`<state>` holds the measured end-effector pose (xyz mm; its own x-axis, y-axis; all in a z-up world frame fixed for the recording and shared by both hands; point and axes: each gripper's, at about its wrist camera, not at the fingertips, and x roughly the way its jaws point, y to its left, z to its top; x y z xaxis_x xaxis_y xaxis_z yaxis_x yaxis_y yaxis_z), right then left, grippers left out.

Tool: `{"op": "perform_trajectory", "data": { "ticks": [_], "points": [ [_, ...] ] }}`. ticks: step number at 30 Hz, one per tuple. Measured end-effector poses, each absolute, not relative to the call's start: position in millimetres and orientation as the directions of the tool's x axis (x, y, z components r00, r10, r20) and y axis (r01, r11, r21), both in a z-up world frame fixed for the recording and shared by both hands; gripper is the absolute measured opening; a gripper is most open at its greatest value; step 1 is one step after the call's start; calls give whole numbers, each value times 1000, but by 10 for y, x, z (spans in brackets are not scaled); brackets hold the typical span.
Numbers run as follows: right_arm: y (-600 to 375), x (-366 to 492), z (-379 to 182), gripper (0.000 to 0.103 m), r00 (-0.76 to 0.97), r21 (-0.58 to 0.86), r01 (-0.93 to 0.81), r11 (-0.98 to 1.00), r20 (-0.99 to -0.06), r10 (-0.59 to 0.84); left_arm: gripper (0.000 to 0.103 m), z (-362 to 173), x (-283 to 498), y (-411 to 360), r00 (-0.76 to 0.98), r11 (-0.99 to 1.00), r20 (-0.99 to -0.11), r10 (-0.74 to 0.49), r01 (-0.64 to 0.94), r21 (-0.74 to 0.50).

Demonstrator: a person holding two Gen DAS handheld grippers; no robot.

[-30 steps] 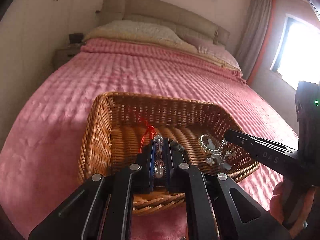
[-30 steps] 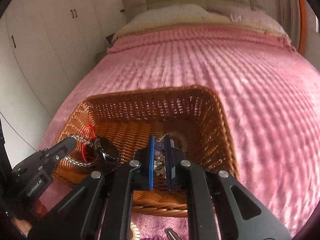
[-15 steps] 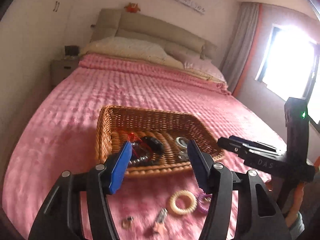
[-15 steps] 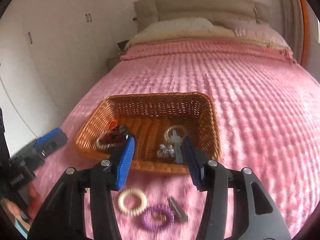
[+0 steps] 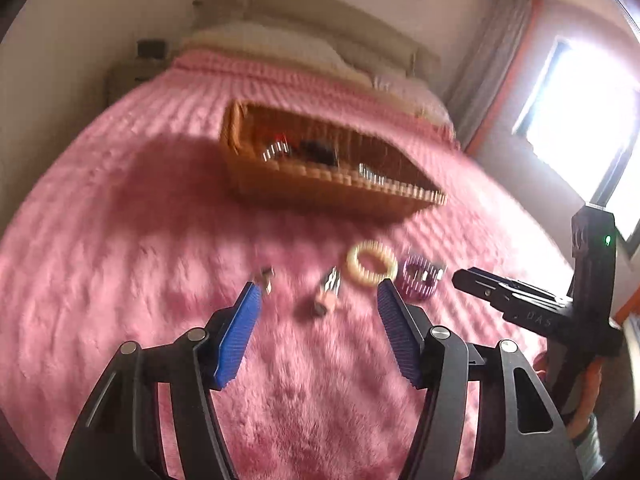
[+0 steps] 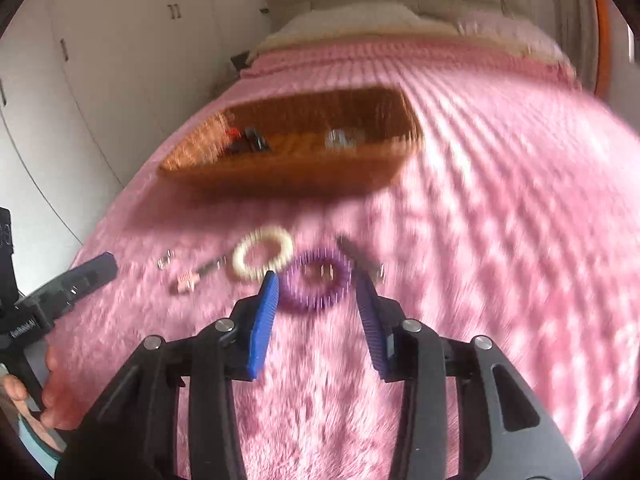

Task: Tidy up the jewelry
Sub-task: 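Grasp the pink charm keychain with the left gripper while the right gripper grasps the purple coil bracelet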

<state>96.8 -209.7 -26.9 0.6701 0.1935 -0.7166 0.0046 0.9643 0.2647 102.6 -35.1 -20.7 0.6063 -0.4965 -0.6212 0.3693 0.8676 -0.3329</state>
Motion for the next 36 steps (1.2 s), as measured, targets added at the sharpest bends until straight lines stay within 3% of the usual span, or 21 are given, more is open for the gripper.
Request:
{"op": "perform_trajectory", "data": {
  "ticks": [2,6,13,16,17,25,27,31,33,35,36],
  "points": [
    [-2111,994,-447,27,638,287,27,957,-742,204,54,-297,1072,-459,589,882,-659,-467,364,-300],
    [-2130,1060,-507,26,623,273,63,960,-762,176,35,-395,1185,-633,563,893,-703,-435,369,-257],
    [-2096,1253,-535,26,613,236,95,967,-779,130,32,-498,1350,-796,503,881,-742,-443,398,-256],
    [-2084,1249,-548,23,615,218,104,970,-781,110,15,-524,1285,-924,494,874,-759,-425,442,-202],
    [-2066,1238,-545,17,619,213,96,972,-778,109,14,-519,1256,-948,498,872,-758,-421,451,-188],
    [-2024,1226,-553,15,630,198,86,976,-770,100,17,-518,1227,-1001,496,877,-770,-403,450,-169],
    [-2034,1230,-561,15,630,208,86,974,-769,108,29,-514,1249,-995,495,879,-770,-402,443,-174],
    [-2032,1196,-556,13,637,195,88,977,-765,96,39,-526,1295,-1048,483,878,-778,-403,445,-178],
    [-2052,1181,-555,12,642,202,88,975,-760,100,37,-523,1306,-1103,490,878,-777,-395,451,-162],
    [-2061,1166,-556,12,642,208,92,974,-760,102,21,-533,1310,-1146,491,879,-781,-387,453,-150],
    [-2070,1163,-557,12,643,212,92,973,-759,105,21,-538,1299,-1159,496,881,-781,-379,452,-140]
  ]
}}
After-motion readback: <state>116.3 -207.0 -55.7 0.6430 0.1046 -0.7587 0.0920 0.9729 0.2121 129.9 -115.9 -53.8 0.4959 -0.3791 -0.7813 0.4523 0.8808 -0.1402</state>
